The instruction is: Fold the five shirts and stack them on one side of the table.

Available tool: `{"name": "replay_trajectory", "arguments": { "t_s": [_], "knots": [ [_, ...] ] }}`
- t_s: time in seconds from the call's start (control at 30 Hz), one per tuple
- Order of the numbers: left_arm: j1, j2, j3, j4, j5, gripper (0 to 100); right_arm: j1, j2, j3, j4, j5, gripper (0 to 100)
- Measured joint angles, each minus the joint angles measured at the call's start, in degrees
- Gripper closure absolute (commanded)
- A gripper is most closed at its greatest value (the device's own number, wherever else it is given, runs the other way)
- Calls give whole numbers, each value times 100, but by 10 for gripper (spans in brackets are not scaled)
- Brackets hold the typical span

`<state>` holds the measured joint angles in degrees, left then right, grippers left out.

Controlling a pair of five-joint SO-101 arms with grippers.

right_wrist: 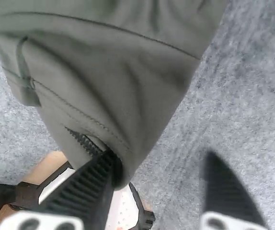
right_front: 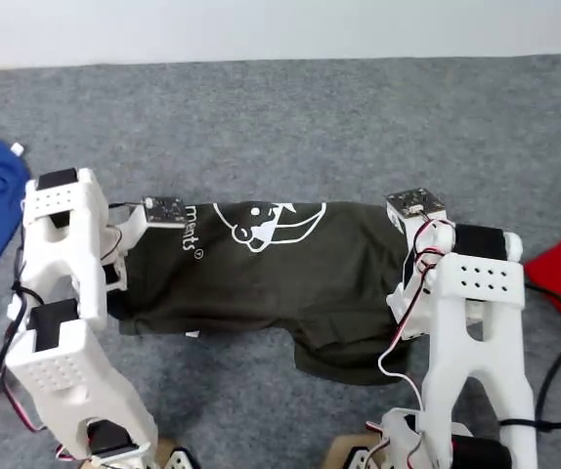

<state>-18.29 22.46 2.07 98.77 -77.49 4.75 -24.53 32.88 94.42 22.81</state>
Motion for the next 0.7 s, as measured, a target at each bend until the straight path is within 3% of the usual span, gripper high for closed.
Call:
{"name": "replay_trajectory", "arguments": {
  "t_s": [0.17,0.47,0.7],
  "knots": [
    [0,0,-527,0,290,873,0,0,-114,0,0,667],
    [0,0,-1222,0,774,877,0,-9,-1600,589,9,701],
    [0,0,-1222,0,791,874,-62,-141,-1415,589,9,699]
  ]
}}
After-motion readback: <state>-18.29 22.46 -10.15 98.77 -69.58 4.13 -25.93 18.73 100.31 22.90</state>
